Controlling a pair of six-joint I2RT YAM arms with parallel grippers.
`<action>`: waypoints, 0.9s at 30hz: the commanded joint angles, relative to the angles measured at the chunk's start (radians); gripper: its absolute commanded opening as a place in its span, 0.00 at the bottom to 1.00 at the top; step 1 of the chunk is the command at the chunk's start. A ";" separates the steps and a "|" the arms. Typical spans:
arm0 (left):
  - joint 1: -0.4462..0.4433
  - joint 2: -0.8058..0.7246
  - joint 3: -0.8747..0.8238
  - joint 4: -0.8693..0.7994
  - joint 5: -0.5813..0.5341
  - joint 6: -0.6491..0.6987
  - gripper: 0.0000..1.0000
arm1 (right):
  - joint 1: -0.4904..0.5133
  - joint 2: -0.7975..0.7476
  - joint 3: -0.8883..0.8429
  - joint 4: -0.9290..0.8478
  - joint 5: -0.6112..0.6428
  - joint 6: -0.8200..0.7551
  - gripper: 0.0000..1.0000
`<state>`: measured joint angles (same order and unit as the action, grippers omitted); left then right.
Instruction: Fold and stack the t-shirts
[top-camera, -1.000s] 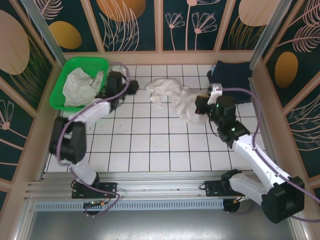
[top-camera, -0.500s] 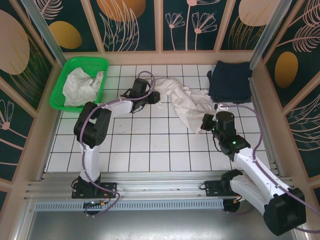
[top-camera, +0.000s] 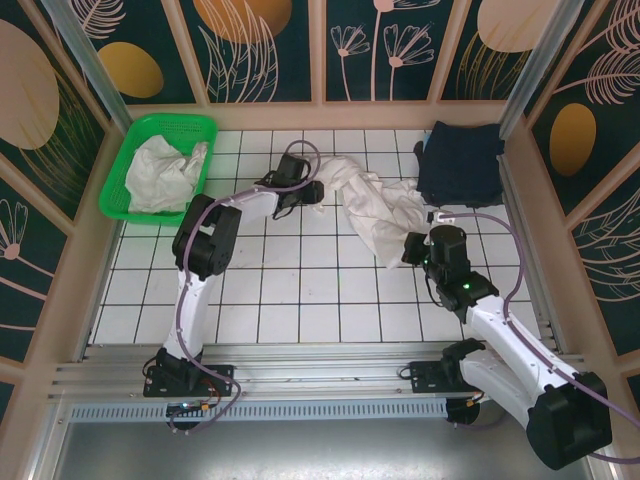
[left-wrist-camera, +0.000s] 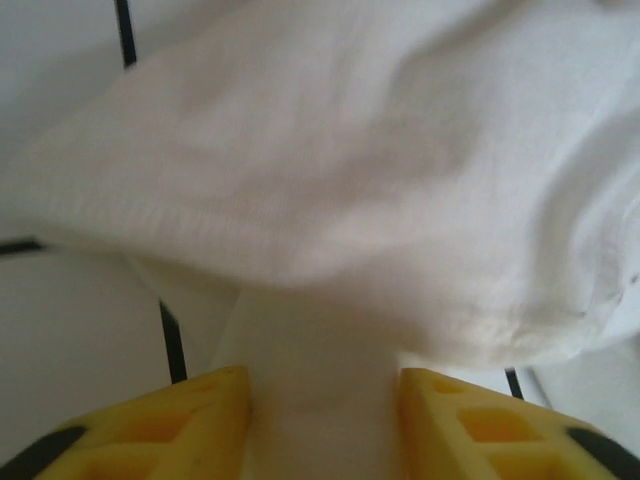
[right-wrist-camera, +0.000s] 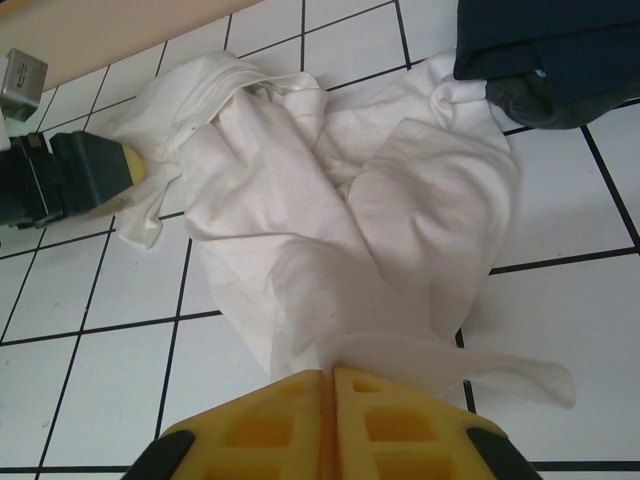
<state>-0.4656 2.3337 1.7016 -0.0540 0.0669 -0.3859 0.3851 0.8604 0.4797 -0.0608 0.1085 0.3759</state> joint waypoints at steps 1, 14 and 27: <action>0.007 0.056 0.069 -0.082 -0.002 0.025 0.33 | -0.008 0.005 -0.010 0.005 0.029 0.000 0.12; 0.132 -0.327 -0.236 0.001 0.047 0.019 0.00 | -0.038 0.129 0.023 -0.080 0.119 0.063 0.77; 0.145 -0.568 -0.565 0.070 -0.036 0.042 0.00 | -0.170 0.340 0.048 0.040 -0.039 0.090 0.75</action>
<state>-0.3283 1.7828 1.1622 0.0021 0.0654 -0.3553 0.2459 1.1751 0.4892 -0.0910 0.1249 0.4622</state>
